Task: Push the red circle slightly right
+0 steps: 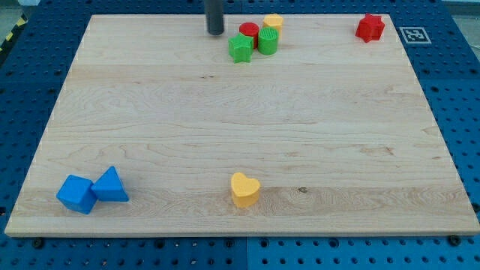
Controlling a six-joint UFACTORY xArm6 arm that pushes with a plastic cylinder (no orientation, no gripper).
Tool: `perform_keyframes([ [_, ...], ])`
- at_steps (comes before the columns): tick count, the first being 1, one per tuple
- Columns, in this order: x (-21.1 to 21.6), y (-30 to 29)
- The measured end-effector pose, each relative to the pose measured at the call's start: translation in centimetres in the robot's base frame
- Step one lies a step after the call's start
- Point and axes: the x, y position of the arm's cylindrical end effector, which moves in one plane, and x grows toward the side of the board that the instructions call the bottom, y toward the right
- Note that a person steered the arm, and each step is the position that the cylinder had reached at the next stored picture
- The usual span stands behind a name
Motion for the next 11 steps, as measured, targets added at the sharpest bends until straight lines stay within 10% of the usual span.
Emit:
perform_keyframes([
  [11, 5.2, 17.8],
])
